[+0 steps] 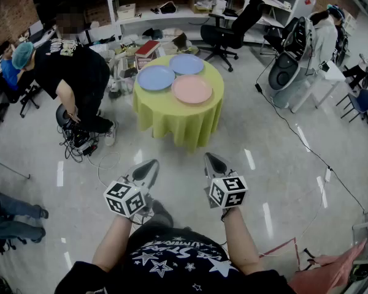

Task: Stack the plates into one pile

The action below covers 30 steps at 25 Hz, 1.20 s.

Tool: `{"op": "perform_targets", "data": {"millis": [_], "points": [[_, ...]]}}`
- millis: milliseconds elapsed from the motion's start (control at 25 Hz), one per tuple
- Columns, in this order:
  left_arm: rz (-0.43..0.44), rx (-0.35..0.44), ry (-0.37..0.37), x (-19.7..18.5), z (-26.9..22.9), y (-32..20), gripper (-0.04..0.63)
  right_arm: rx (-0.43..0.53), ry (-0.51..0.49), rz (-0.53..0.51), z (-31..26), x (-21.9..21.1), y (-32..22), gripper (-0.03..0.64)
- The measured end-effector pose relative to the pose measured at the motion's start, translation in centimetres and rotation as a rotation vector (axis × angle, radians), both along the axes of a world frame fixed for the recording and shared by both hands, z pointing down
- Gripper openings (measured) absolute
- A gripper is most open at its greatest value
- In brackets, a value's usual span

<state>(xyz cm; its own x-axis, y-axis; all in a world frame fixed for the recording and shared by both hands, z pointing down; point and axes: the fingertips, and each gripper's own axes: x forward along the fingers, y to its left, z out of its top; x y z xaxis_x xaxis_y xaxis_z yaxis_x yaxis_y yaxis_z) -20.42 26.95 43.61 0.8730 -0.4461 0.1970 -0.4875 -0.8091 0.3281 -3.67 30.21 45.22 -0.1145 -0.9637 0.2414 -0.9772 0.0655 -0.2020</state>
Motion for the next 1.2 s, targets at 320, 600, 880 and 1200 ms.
{"op": "perform_targets", "data": {"millis": [320, 600, 880, 1200], "points": [[-0.004, 0.045, -0.037, -0.1, -0.5, 0.7, 0.02, -0.003, 0.028, -0.005, -0.2, 0.0, 0.8, 0.014], [-0.034, 0.036, -0.059, -0.7, -0.1, 0.4, 0.02, -0.016, 0.035, -0.009, 0.0, -0.2, 1.6, 0.014], [-0.036, 0.009, -0.092, -1.1, 0.7, 1.4, 0.02, -0.021, 0.017, -0.022, 0.2, -0.2, 2.7, 0.014], [-0.043, -0.006, -0.115, -1.7, 2.1, 1.9, 0.02, -0.039, -0.017, -0.043, 2.2, -0.7, 3.1, 0.015]]}}
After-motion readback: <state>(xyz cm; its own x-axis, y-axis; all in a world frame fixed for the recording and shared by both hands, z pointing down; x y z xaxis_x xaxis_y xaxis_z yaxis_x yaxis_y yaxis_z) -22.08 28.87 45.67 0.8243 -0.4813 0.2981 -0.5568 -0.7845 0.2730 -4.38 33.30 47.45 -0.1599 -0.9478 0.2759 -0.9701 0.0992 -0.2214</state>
